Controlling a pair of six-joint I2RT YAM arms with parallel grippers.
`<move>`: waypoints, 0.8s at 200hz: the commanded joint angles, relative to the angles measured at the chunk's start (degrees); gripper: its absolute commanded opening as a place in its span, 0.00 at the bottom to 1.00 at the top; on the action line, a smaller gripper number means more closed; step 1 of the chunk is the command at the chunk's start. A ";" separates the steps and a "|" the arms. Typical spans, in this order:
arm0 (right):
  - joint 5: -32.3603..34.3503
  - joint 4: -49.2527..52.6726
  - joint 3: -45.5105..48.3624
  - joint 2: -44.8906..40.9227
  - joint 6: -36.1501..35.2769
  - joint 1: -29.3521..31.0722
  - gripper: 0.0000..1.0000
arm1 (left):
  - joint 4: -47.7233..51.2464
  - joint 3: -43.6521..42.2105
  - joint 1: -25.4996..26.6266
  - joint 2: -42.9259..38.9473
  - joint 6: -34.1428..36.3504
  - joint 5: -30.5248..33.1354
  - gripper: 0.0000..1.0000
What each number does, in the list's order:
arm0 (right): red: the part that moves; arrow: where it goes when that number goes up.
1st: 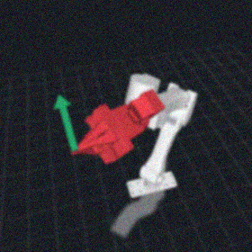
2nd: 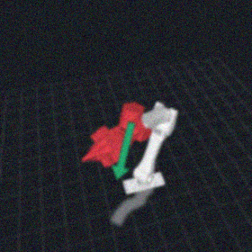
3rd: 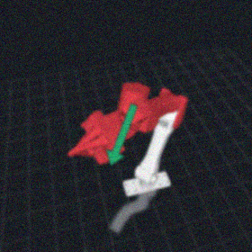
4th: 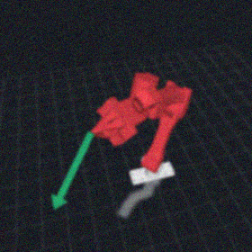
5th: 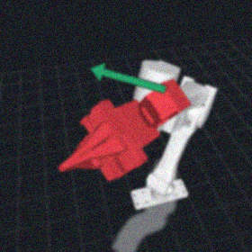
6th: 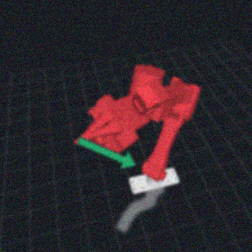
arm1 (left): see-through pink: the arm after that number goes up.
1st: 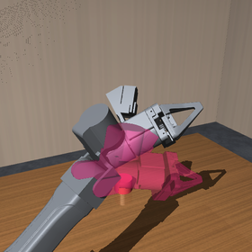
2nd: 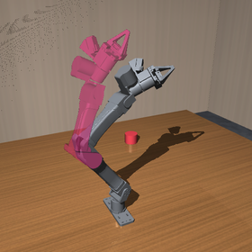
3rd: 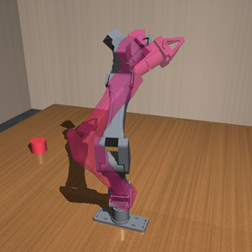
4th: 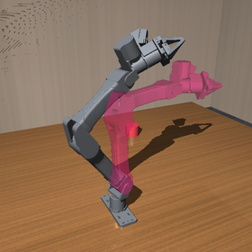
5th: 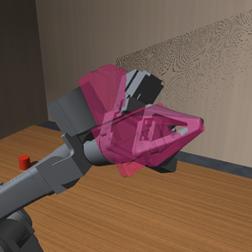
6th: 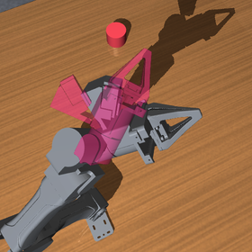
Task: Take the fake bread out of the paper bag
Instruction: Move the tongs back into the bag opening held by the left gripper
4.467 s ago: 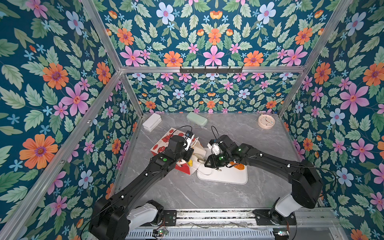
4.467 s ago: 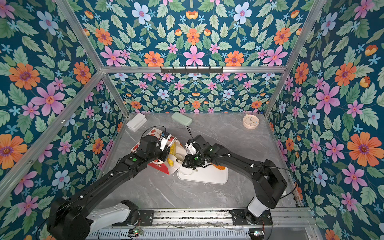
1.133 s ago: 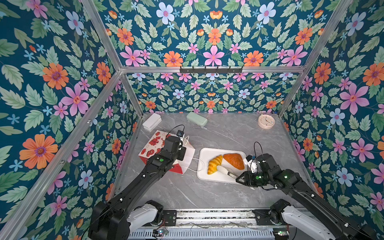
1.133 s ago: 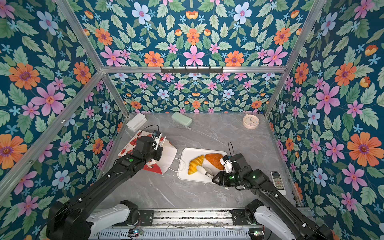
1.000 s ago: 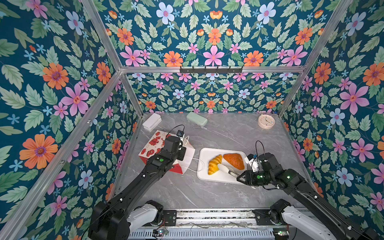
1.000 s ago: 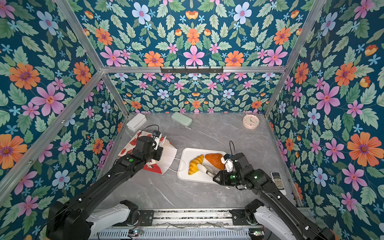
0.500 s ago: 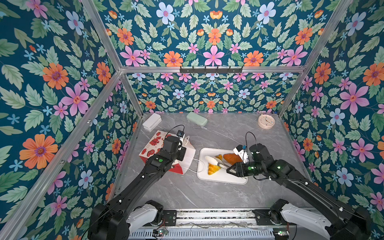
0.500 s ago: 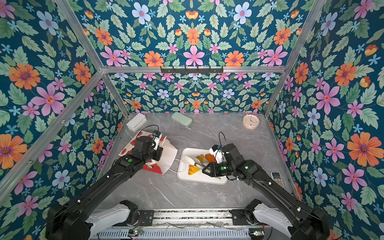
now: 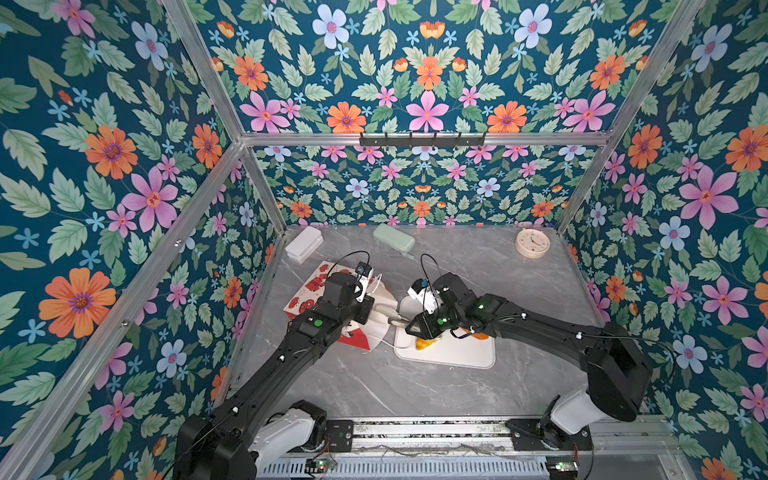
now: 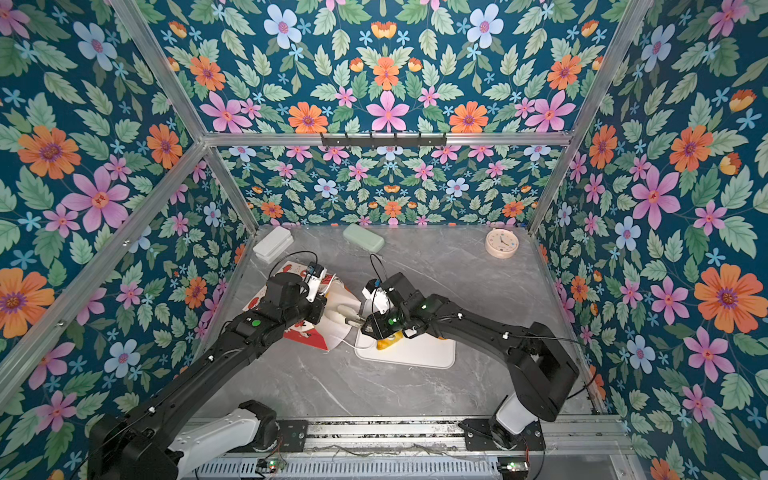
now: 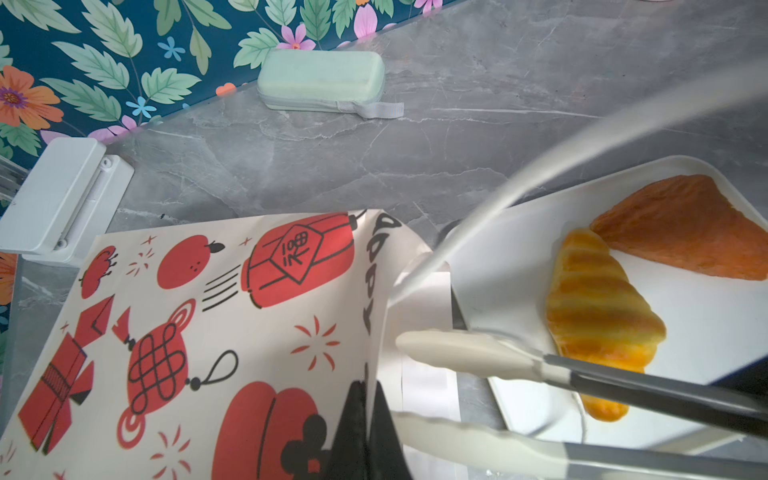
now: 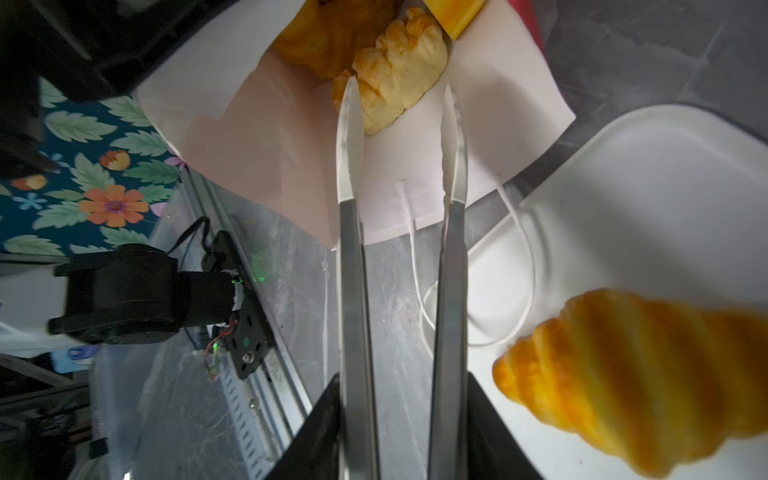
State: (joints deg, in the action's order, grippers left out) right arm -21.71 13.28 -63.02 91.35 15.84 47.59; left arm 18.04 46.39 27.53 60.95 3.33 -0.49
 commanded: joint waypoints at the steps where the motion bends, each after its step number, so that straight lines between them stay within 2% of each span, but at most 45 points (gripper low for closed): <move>1: 6.77 -4.58 -1.03 1.81 -7.34 0.85 0.42 | -0.02 0.57 0.03 0.01 0.53 -1.70 0.00; 30: 12.50 -4.39 -3.96 6.22 -13.04 1.81 0.42 | -0.11 0.21 0.06 -0.04 0.53 -2.31 0.00; 92: 21.15 -6.43 -6.85 9.94 -18.62 3.97 0.43 | -0.38 -0.07 -0.02 -0.02 0.70 -3.15 0.00; 160: 24.26 -8.77 -8.97 12.28 -20.25 4.59 0.43 | -0.89 -0.69 0.01 -0.45 0.53 -4.52 0.00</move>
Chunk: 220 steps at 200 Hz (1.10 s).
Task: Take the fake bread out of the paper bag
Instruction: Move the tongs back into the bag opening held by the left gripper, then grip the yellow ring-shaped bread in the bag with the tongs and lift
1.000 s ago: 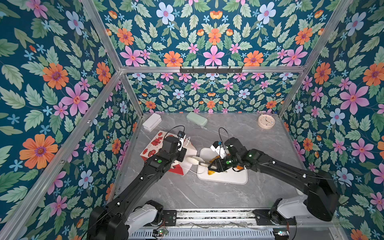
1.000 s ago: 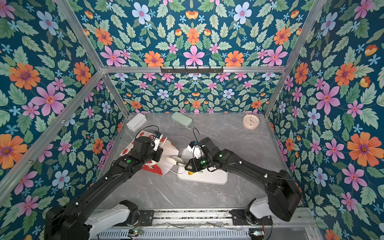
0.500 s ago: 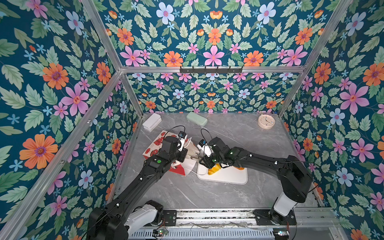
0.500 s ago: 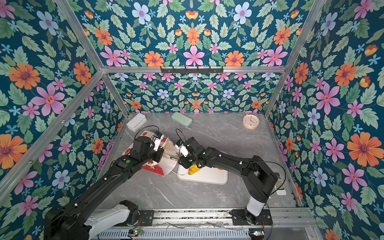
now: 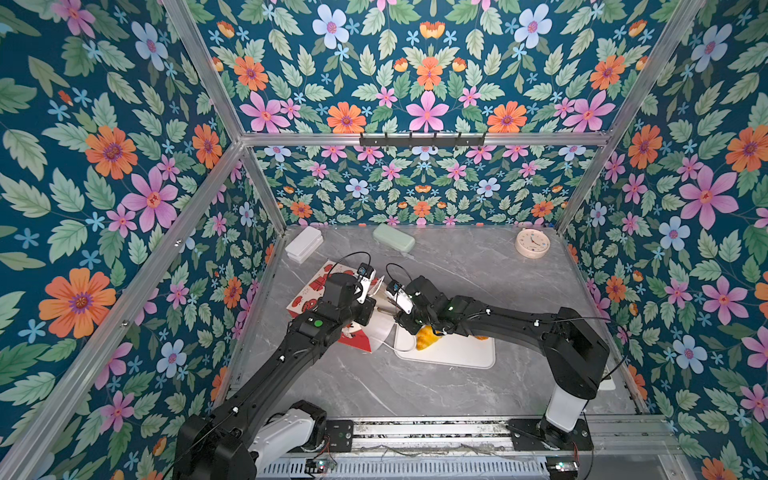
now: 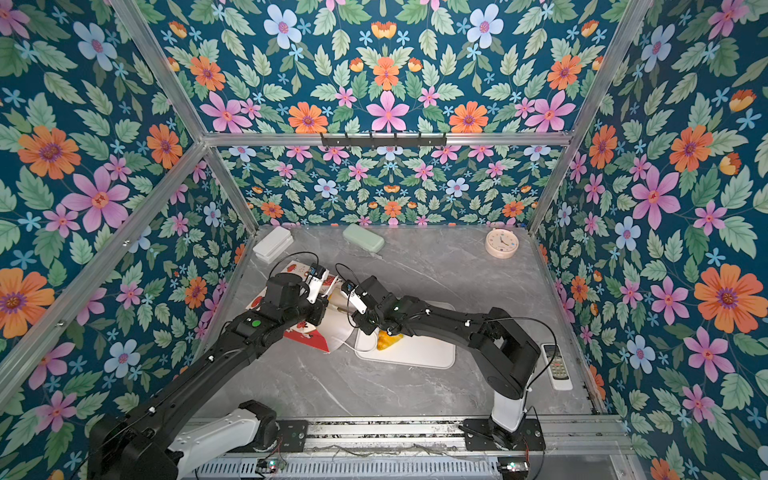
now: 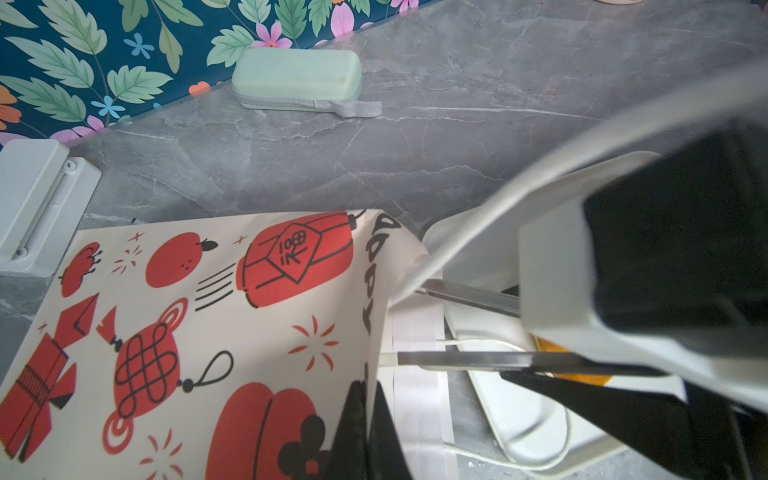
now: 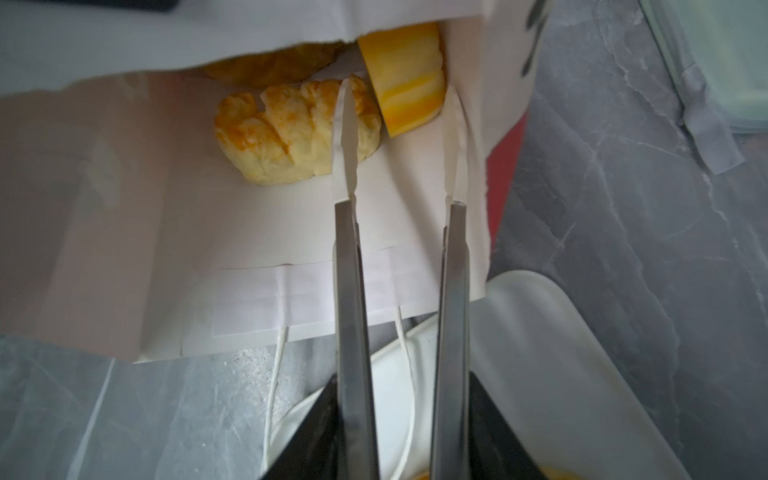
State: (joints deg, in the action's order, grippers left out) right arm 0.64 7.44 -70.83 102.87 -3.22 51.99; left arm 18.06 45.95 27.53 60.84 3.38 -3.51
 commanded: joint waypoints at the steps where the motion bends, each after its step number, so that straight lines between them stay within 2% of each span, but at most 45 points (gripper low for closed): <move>1: 1.90 -2.95 -1.21 0.80 -1.23 0.17 0.43 | -0.92 -0.25 0.04 -0.31 0.45 -1.54 0.00; 66: 1.81 -4.64 -3.75 5.00 -1.15 0.24 0.43 | -1.28 -0.30 0.00 -0.32 0.42 -2.73 0.00; 92: 1.82 -4.81 -3.91 5.10 -1.12 0.26 0.33 | -1.44 -0.34 -0.01 -0.21 0.34 -2.47 0.00; 117: 2.08 -5.01 -1.61 2.19 -1.07 0.26 0.24 | -1.54 -0.37 0.00 -0.08 -0.03 -1.23 0.00; 164: 0.72 0.91 1.56 -3.79 -0.01 0.23 0.23 | -1.47 0.62 -0.08 1.14 -2.04 3.09 0.00; 220: -1.42 4.53 7.49 -13.13 2.61 0.32 0.23 | -1.95 1.78 -1.22 2.05 -3.97 4.12 0.00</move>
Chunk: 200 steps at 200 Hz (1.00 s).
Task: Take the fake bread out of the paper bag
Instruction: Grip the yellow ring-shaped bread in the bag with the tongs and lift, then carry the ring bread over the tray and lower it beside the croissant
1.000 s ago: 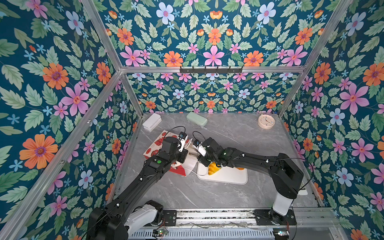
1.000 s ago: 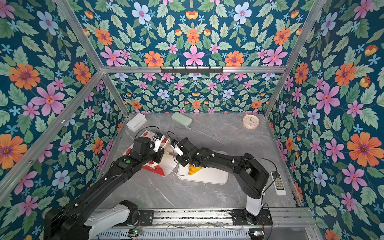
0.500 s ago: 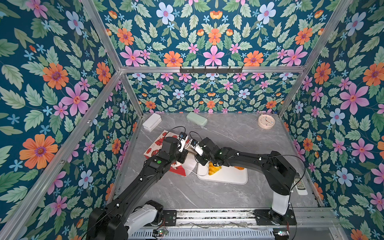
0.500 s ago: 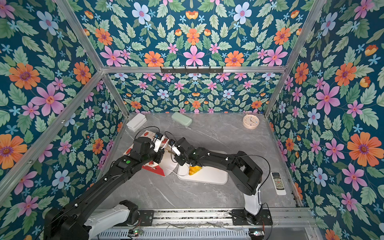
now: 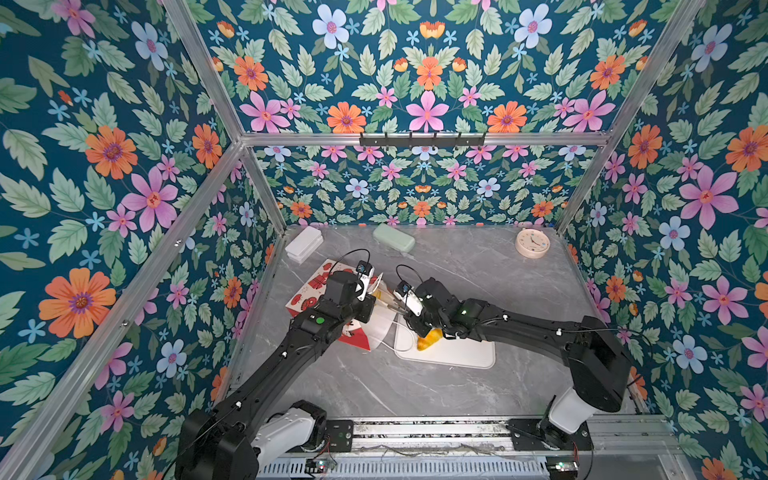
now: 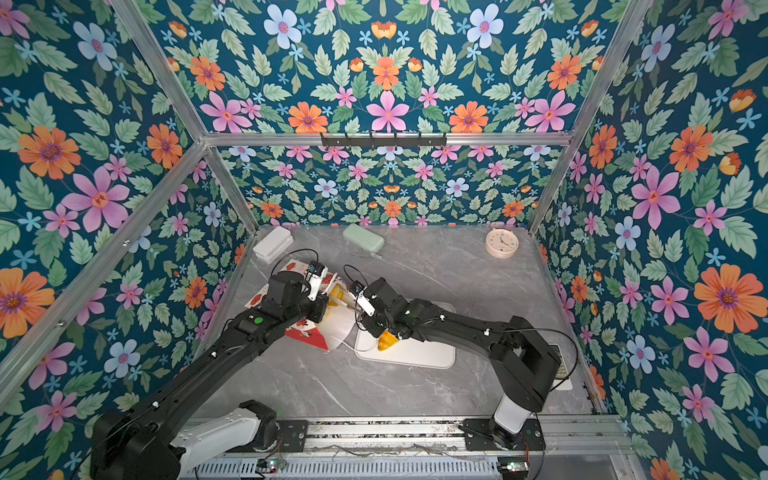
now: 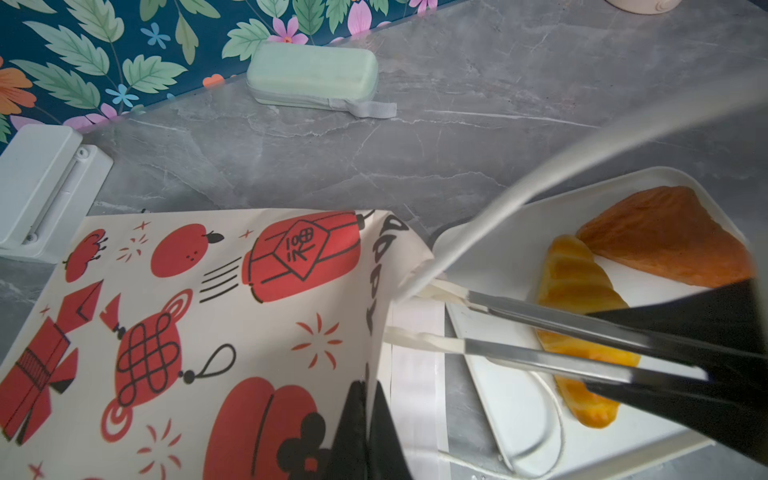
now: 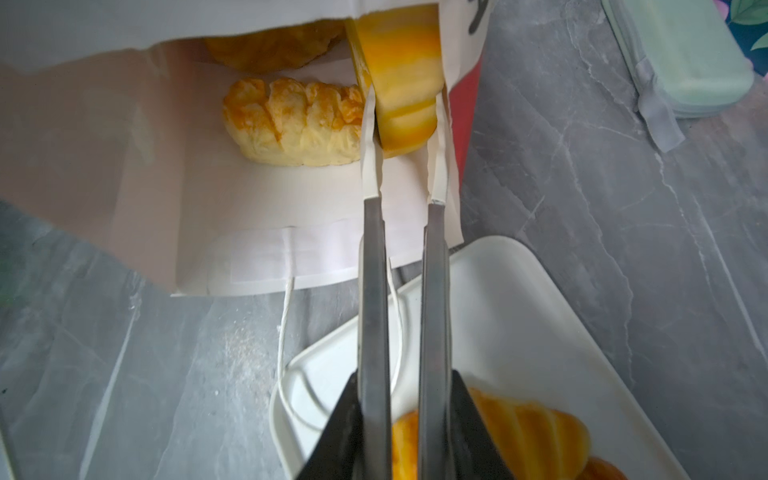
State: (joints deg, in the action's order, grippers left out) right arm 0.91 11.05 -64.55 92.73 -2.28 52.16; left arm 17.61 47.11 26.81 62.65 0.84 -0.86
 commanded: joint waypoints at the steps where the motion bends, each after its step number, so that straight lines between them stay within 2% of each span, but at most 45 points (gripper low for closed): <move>1: -1.69 1.00 1.38 -3.21 1.72 0.14 0.23 | -1.55 0.66 -0.52 0.21 -1.49 1.48 0.00; 46: -2.09 3.41 9.61 -17.15 6.29 0.19 0.23 | -1.78 0.71 -1.22 0.45 -1.84 1.44 0.00; 84: 0.83 11.62 12.74 -27.37 9.62 0.21 0.23 | -2.01 0.58 -1.73 0.17 -1.77 0.86 0.00; 108: 4.48 20.38 12.93 -32.78 12.69 0.16 0.23 | -1.86 0.61 -2.02 -0.24 -1.78 0.95 0.00; 142: 11.19 38.50 9.08 -34.28 20.20 1.08 0.21 | -1.96 0.45 -2.25 -1.00 -1.46 1.00 0.00; 200: 20.50 53.17 4.14 -32.96 30.80 8.66 0.20 | -1.93 0.24 -2.60 -2.10 -0.84 0.12 0.00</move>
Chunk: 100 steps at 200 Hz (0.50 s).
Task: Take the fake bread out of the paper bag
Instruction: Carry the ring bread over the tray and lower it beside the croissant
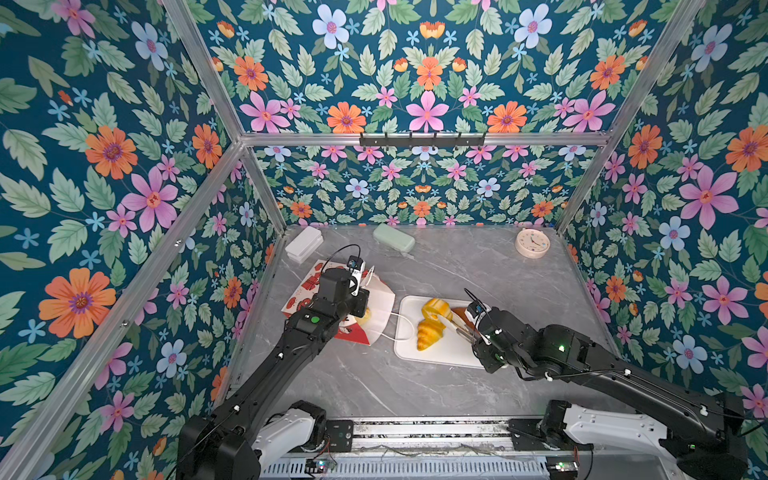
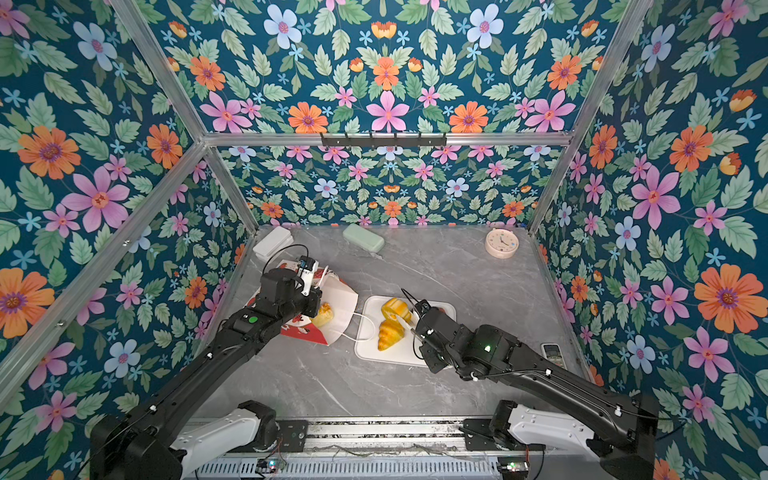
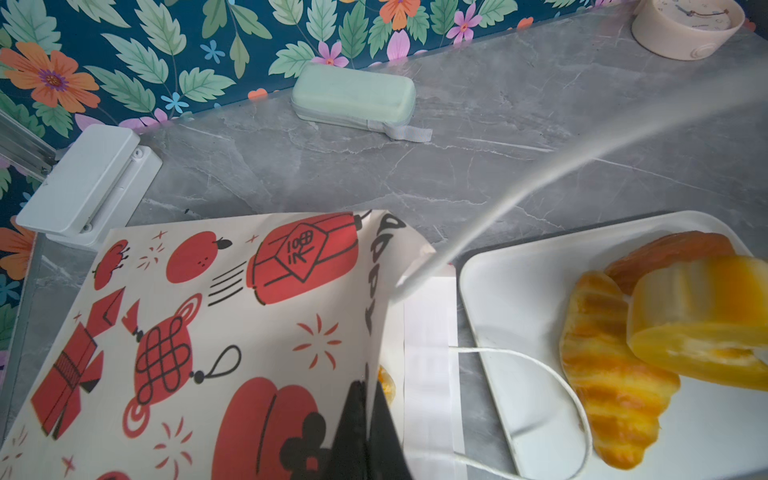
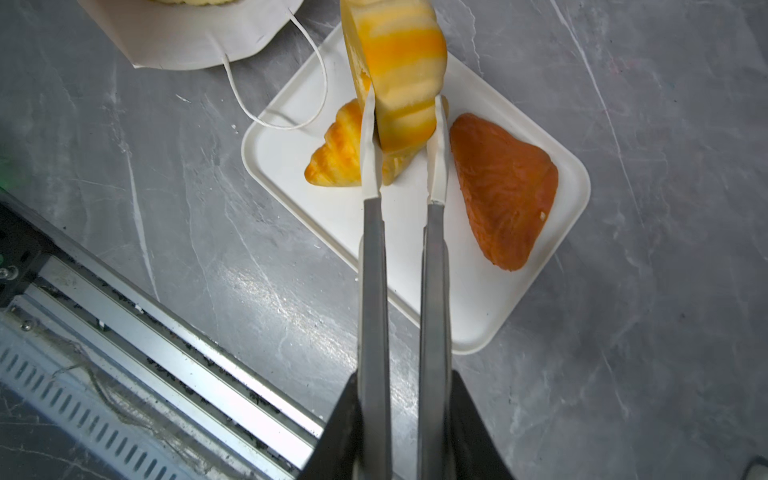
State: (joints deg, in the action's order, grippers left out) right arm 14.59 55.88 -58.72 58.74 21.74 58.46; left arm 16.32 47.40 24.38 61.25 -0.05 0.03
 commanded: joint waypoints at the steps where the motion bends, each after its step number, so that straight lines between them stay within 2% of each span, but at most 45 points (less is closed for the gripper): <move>1: 6.70 8.44 -1.72 1.07 6.85 2.41 0.20 | -0.65 -0.08 -0.15 -0.74 0.10 -0.80 0.00; 48: 6.83 15.85 -4.80 3.92 13.85 5.15 0.19 | -0.54 -0.94 -0.30 -2.27 0.14 -1.00 0.00; 100: 8.15 21.44 -3.53 6.03 21.13 9.12 0.19 | -0.92 -0.66 -0.34 -2.23 0.41 -2.35 0.00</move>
State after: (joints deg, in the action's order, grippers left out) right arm 20.23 73.52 -62.96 63.46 37.93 66.67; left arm 16.34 46.44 24.10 59.00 0.16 -0.89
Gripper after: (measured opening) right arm 0.265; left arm 0.051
